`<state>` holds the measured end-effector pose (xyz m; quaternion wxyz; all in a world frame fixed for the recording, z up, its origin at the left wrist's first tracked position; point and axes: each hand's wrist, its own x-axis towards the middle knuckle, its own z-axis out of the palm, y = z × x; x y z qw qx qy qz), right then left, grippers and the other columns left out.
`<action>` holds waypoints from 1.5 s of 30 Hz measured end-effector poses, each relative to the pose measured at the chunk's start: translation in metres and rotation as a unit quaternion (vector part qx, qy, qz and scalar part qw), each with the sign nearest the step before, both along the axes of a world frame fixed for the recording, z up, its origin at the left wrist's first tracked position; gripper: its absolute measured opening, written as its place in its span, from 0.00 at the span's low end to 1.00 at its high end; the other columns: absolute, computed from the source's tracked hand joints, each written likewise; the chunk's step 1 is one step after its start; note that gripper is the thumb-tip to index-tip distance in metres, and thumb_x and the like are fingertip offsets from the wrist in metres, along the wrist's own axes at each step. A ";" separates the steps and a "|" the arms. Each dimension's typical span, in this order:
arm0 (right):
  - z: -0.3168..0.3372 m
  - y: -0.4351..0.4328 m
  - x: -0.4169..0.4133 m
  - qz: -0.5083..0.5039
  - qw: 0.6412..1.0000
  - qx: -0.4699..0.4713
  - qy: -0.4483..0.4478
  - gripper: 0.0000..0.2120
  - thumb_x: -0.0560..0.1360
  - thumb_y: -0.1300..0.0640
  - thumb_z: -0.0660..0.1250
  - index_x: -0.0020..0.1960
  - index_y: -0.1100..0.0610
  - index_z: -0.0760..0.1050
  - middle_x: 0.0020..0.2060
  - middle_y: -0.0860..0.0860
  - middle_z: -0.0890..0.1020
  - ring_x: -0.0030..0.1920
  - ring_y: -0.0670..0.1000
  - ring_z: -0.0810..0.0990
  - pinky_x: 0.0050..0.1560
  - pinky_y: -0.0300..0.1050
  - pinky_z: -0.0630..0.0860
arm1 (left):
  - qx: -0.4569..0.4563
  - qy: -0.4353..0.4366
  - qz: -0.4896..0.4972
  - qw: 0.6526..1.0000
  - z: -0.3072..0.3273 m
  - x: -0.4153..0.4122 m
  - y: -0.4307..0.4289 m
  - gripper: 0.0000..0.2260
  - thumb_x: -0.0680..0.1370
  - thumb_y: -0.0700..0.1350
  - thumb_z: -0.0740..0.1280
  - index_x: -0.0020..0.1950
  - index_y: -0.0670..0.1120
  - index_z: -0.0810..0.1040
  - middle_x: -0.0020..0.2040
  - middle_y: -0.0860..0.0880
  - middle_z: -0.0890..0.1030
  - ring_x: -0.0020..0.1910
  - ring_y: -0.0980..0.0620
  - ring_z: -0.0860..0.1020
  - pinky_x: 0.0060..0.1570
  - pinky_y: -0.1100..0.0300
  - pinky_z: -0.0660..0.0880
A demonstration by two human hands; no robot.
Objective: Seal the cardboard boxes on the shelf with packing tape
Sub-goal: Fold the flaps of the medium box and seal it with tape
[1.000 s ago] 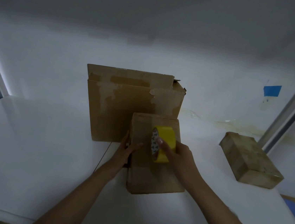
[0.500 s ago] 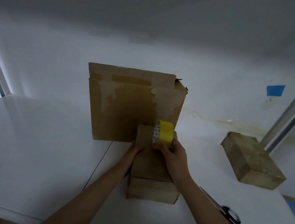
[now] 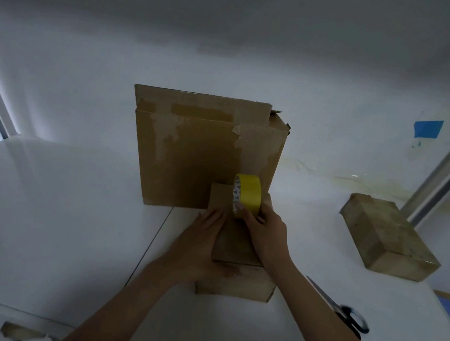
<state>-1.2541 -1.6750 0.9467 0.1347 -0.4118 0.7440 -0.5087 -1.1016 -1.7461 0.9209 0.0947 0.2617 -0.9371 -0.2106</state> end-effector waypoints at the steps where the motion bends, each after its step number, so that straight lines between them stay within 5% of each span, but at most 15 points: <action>1: 0.000 0.000 -0.001 -0.002 1.000 0.002 0.002 0.18 0.74 0.42 0.69 0.43 0.58 0.77 0.36 0.53 0.81 0.35 0.47 0.77 0.33 0.34 0.69 | -0.006 0.012 0.011 1.000 -0.003 0.000 0.002 0.69 0.51 0.87 0.44 0.81 0.44 0.44 0.82 0.49 0.45 0.74 0.63 0.38 0.71 0.65 0.36; 6: 0.001 0.002 -0.002 -0.014 0.999 0.031 0.013 0.27 0.73 0.37 0.66 0.44 0.63 0.77 0.36 0.59 0.81 0.38 0.56 0.80 0.39 0.50 0.74 | -0.061 0.007 0.028 0.998 -0.009 0.000 0.002 0.66 0.54 0.86 0.39 0.81 0.44 0.49 0.82 0.49 0.50 0.79 0.56 0.45 0.76 0.60 0.40; 14: 0.026 0.004 -0.002 -0.034 0.993 0.105 0.034 0.29 0.75 0.33 0.59 0.43 0.60 0.77 0.36 0.54 0.80 0.37 0.52 0.79 0.39 0.46 0.72 | -0.149 -0.045 0.046 0.987 -0.009 -0.001 0.003 0.63 0.56 0.84 0.33 0.81 0.45 0.51 0.81 0.50 0.53 0.80 0.53 0.49 0.77 0.51 0.44; 21: 0.039 0.021 0.014 -0.068 0.995 0.075 0.020 0.26 0.76 0.39 0.63 0.31 0.58 0.65 0.24 0.50 0.65 0.27 0.48 0.67 0.31 0.40 0.64 | -0.173 -0.080 0.064 0.980 -0.008 -0.004 0.005 0.66 0.53 0.82 0.26 0.81 0.44 0.47 0.82 0.49 0.50 0.80 0.51 0.47 0.78 0.49 0.46; 26: 0.040 0.040 0.024 -0.010 0.998 0.046 -0.031 0.25 0.76 0.38 0.62 0.37 0.60 0.75 0.31 0.51 0.78 0.34 0.50 0.77 0.38 0.46 0.74 | -0.156 -0.079 0.059 0.983 -0.003 -0.006 0.004 0.71 0.48 0.83 0.25 0.81 0.43 0.47 0.82 0.49 0.50 0.80 0.51 0.47 0.78 0.52 0.45; 28: 0.032 0.048 0.026 0.011 0.999 0.044 -0.009 0.23 0.76 0.37 0.60 0.44 0.57 0.78 0.38 0.53 0.83 0.39 0.51 0.81 0.44 0.48 0.77 | -0.148 -0.078 0.052 0.984 0.001 -0.006 0.003 0.72 0.46 0.84 0.27 0.81 0.42 0.48 0.82 0.49 0.50 0.80 0.51 0.47 0.78 0.53 0.46; 30: 0.025 0.056 0.028 0.020 0.998 0.051 0.008 0.23 0.75 0.35 0.60 0.48 0.55 0.78 0.39 0.54 0.83 0.39 0.51 0.81 0.40 0.40 0.76 | -0.139 -0.080 0.043 0.986 0.005 -0.004 0.002 0.73 0.46 0.85 0.31 0.81 0.42 0.48 0.82 0.49 0.50 0.80 0.51 0.47 0.78 0.55 0.46; 32: 0.020 0.063 0.029 0.021 0.998 0.058 0.023 0.23 0.76 0.36 0.61 0.47 0.56 0.77 0.38 0.56 0.82 0.36 0.52 0.79 0.32 0.33 0.69 | -0.136 -0.088 0.034 0.986 0.005 -0.003 0.003 0.69 0.51 0.85 0.42 0.81 0.43 0.47 0.82 0.48 0.49 0.80 0.51 0.46 0.77 0.56 0.44; 35: 0.023 0.071 0.031 0.019 0.998 0.048 0.026 0.17 0.76 0.38 0.62 0.39 0.51 0.76 0.34 0.55 0.81 0.33 0.50 0.77 0.34 0.40 0.69 | -0.148 -0.093 0.039 0.984 0.003 -0.004 0.005 0.58 0.66 0.79 0.60 0.81 0.42 0.46 0.82 0.49 0.48 0.80 0.51 0.46 0.77 0.56 0.44; 40: 0.030 0.070 0.029 -0.003 0.996 0.077 0.038 0.29 0.74 0.34 0.62 0.42 0.62 0.79 0.36 0.58 0.82 0.38 0.56 0.80 0.39 0.50 0.73 | -0.168 -0.113 0.044 0.978 0.002 -0.005 0.003 0.59 0.63 0.81 0.54 0.81 0.43 0.48 0.82 0.48 0.50 0.80 0.50 0.48 0.78 0.51 0.47; 43: 0.040 0.069 0.032 -0.036 0.993 0.106 0.039 0.31 0.74 0.33 0.62 0.36 0.63 0.74 0.30 0.56 0.78 0.33 0.55 0.77 0.35 0.47 0.68 | -0.176 -0.123 0.046 0.976 0.003 -0.005 0.005 0.62 0.56 0.81 0.41 0.81 0.43 0.48 0.82 0.48 0.50 0.80 0.50 0.48 0.78 0.49 0.47; 45: 0.048 0.069 0.032 -0.074 0.994 0.077 -0.035 0.27 0.75 0.37 0.64 0.31 0.60 0.71 0.27 0.53 0.74 0.31 0.52 0.74 0.33 0.44 0.67 | -0.170 -0.130 0.051 0.975 0.004 -0.005 0.006 0.60 0.61 0.82 0.46 0.81 0.42 0.47 0.82 0.47 0.49 0.80 0.49 0.48 0.78 0.47 0.48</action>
